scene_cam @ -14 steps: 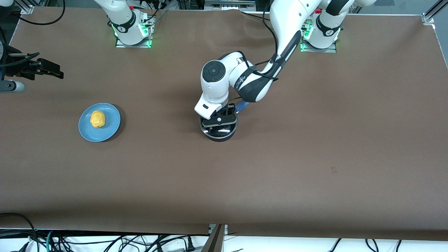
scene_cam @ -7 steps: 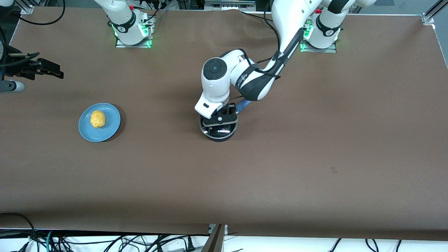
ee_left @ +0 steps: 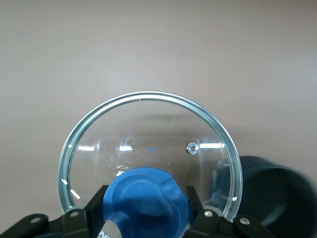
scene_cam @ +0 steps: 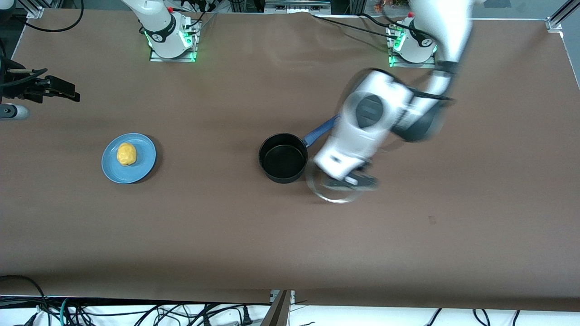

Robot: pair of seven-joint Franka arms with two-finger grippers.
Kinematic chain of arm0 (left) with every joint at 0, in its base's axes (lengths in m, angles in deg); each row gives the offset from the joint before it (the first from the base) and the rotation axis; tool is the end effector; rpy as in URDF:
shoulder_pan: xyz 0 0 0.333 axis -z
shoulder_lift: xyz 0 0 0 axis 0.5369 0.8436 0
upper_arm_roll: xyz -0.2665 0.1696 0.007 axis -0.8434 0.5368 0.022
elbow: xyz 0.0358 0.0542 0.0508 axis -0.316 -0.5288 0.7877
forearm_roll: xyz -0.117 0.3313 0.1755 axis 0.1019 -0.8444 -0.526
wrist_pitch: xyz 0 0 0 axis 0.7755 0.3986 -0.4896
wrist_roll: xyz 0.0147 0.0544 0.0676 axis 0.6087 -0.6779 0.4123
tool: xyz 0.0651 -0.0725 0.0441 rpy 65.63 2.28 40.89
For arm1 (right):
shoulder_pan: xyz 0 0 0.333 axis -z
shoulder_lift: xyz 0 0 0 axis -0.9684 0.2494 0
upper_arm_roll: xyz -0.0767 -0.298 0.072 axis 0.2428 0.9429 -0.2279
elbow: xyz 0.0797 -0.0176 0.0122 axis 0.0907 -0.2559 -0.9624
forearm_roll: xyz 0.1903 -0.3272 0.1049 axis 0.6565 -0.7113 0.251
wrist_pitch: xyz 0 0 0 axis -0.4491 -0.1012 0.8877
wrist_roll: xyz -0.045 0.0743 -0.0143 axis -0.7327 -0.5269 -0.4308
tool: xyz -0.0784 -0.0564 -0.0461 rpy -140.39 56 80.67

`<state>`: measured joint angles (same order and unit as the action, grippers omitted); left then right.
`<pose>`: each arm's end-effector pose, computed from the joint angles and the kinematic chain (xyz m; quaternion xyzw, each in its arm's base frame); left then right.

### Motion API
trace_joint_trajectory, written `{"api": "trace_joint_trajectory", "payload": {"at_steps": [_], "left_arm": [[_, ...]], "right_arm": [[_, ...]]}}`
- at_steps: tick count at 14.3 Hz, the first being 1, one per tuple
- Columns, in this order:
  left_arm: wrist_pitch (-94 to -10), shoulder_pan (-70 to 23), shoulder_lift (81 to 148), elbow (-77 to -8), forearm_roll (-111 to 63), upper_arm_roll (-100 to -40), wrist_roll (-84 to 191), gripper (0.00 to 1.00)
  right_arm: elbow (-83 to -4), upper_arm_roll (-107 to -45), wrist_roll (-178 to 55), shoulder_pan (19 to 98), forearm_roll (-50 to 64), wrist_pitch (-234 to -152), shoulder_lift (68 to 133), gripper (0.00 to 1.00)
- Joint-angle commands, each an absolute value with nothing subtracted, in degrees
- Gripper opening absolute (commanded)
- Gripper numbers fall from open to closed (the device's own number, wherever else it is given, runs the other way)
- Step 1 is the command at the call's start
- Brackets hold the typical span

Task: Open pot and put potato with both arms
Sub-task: 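Lift the glass lid off the saucepan with the left gripper, then set the lid on the table while the right gripper grasps the potato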

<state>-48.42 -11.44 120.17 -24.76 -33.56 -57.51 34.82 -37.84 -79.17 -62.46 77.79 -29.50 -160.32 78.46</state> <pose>0.6418 -0.3058 0.3831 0.9998 -0.0077 0.0008 0.0206 0.5431 -0.0408 0.5734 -0.9943 -0.0153 0.1051 0.0103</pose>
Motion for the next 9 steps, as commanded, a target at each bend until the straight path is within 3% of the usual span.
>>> {"api": "trace_joint_trajectory", "payload": {"at_steps": [1,4,9], "left_arm": [[-49.3,-20.4,115.3,-33.1,-31.8,-58.1,50.3,0.42],[-52.1,-27.8,115.1,-38.3,-31.7,-56.5,62.7,0.42],[-66.8,-36.2,115.0,-50.5,-30.9,-55.9,77.6,0.42]], "right_arm": [[-37.0,-79.1,-62.9,78.5,-30.5,-160.4,80.7,1.00],[-38.5,-77.0,-62.9,79.2,-32.4,-163.3,85.7,1.00],[-57.5,-75.6,-62.8,79.5,-33.0,-189.4,86.5,1.00]]}}
